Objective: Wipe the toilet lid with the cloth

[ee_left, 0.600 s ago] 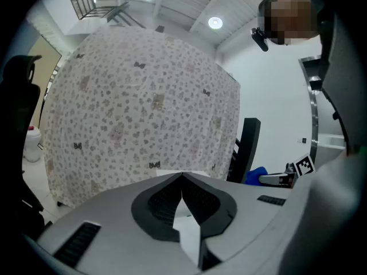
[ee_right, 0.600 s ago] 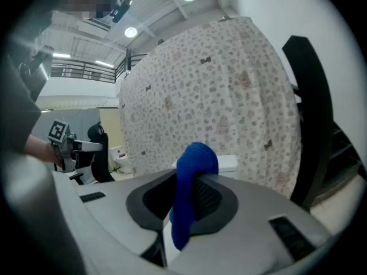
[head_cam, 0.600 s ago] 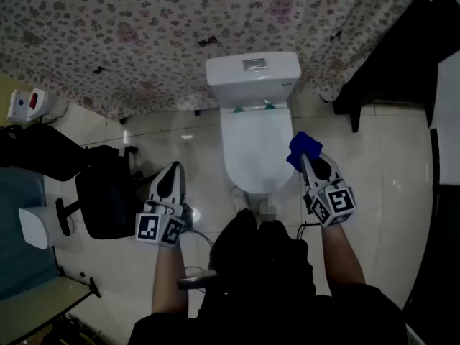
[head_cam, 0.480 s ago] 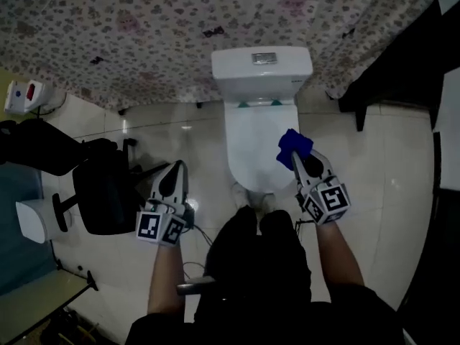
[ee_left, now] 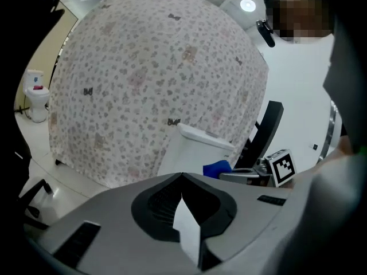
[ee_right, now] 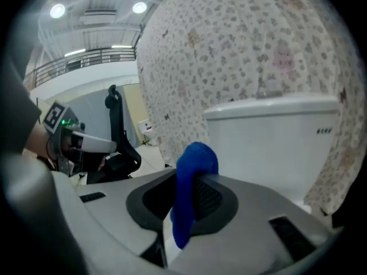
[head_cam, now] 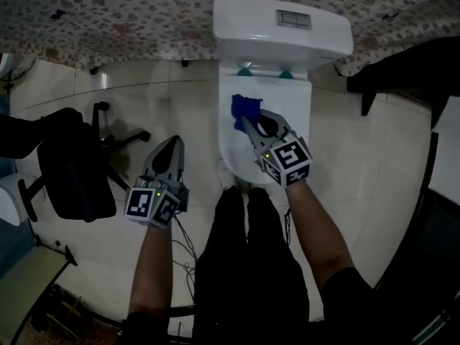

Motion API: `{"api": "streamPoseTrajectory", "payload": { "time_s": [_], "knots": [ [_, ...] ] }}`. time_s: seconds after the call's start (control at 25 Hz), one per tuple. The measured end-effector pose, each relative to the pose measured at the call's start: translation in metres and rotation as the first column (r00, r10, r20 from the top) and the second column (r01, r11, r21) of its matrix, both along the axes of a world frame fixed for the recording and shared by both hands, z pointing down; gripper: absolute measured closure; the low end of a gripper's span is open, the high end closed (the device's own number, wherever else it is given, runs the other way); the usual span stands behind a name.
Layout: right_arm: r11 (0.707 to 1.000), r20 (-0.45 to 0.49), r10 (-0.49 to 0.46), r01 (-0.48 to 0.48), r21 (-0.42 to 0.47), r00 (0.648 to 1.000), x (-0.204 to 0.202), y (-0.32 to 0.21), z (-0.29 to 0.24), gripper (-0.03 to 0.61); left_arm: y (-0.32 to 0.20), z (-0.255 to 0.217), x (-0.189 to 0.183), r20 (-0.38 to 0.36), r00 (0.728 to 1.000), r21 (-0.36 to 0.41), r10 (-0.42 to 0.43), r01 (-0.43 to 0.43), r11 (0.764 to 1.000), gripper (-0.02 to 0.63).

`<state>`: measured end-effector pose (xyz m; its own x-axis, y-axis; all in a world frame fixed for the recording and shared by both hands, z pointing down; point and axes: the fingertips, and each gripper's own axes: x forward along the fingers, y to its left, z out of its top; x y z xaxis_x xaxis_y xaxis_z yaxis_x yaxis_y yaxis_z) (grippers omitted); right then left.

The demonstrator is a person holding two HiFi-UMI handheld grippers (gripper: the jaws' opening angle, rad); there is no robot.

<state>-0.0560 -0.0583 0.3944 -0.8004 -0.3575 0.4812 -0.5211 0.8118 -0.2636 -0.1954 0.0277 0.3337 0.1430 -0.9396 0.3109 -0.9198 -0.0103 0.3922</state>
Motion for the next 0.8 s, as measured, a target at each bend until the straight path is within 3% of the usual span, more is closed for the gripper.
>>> {"api": "streamPoseTrajectory", "payload": {
  "time_s": [0.12,0.28,0.44,0.64,0.8],
  "knots": [
    [0.997,0.010,-0.012,0.013,-0.074,1.000,-0.020,-0.015,0.047,0.528,0.000,0.052,0.002,-0.030,0.999,-0.045,-0.015,0.014,0.999,0.621],
    [0.988,-0.026,-0.108,0.104,-0.117,0.994,-0.063,-0.020,0.103,0.528,-0.002,0.110,0.001,-0.051,0.997,-0.090,-0.066,0.061,0.994,0.621],
    [0.979,-0.114,-0.085,0.062,-0.192,0.990,-0.086,-0.040,0.165,0.528,-0.003,0.142,0.001,-0.076,0.993,-0.119,-0.094,0.084,0.989,0.621],
    [0.983,-0.325,-0.088,0.029,-0.182,0.942,-0.057,-0.071,0.225,0.528,0.005,0.165,0.009,-0.073,0.993,-0.161,-0.096,0.083,0.983,0.621],
    [0.983,-0.320,-0.093,0.037,-0.177,0.943,-0.032,-0.084,0.231,0.526,0.006,0.176,0.017,-0.076,0.991,-0.172,-0.112,0.098,0.980,0.621]
  ]
}}
